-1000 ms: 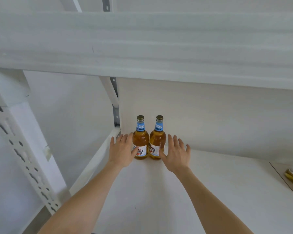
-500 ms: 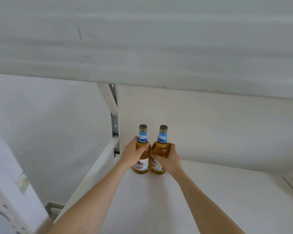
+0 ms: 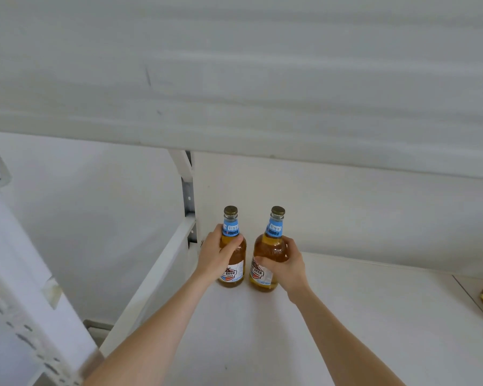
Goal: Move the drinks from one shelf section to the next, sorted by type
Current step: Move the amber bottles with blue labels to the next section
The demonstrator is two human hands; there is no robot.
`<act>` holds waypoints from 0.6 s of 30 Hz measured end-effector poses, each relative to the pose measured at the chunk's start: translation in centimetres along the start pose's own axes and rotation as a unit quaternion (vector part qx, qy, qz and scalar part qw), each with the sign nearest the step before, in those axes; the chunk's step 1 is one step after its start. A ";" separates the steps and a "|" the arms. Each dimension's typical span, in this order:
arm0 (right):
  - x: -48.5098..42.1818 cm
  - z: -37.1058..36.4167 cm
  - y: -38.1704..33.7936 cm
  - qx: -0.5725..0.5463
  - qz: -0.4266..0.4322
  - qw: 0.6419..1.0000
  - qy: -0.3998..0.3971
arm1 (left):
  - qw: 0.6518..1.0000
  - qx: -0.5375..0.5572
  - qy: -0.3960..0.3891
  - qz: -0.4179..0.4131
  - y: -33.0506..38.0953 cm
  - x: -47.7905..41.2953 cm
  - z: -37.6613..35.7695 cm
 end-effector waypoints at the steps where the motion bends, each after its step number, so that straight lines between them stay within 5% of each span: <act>1: 0.4 0.1 -0.1 -0.016 -0.006 1.000 0.007 | 1.000 0.004 0.003 0.004 0.1 0.4 0.0; 18: 8.6 6.3 -3.0 -0.129 -0.072 0.987 0.058 | 0.994 0.066 0.016 0.086 2.8 8.1 -2.3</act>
Point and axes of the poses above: each hand's wrist, its own x-axis away from the middle knuckle, its own z-axis out of the back of the hand, y = z × x, the point moved 1 cm from there along -x, towards the middle knuckle, and after that the axes turned 15 degrees about -x, right-handed, at the moved point
